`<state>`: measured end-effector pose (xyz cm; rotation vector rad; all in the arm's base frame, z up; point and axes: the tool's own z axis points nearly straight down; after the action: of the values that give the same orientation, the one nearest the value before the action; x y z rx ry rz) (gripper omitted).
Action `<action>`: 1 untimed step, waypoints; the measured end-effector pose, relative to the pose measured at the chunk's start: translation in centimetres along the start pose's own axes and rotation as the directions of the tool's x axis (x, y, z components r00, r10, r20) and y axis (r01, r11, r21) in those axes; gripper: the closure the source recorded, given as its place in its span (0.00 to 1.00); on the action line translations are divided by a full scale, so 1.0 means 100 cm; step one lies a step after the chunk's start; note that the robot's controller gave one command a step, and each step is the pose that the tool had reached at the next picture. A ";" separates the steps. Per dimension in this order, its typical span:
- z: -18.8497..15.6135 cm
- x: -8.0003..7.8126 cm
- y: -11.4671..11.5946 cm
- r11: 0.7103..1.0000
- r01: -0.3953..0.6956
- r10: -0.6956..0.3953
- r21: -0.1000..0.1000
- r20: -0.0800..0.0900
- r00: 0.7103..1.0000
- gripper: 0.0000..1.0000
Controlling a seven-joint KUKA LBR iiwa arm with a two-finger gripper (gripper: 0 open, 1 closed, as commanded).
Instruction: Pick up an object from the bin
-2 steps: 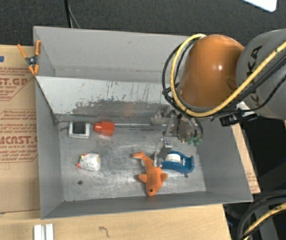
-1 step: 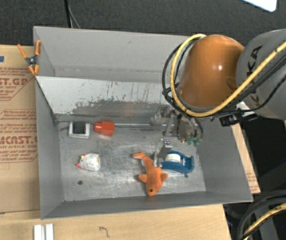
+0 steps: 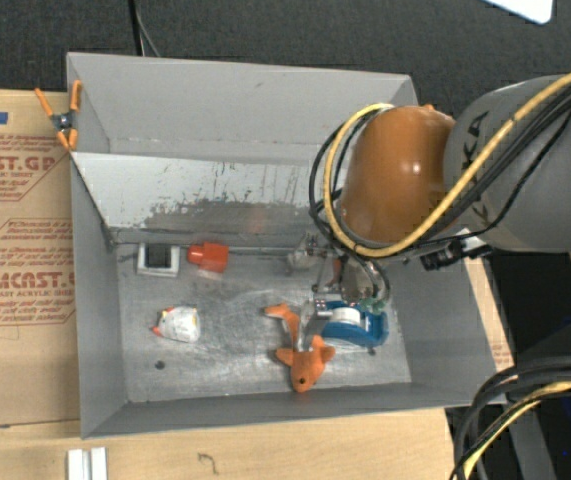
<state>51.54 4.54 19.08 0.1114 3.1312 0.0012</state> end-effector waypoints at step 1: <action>0.058 0.011 -0.024 1.000 0.009 -0.009 0.000 -0.004 1.000 0.00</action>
Offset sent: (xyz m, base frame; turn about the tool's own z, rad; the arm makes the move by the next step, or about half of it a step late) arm 0.0271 -0.0528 -0.1208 -0.1105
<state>50.32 2.25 13.31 0.0982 3.1361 0.0012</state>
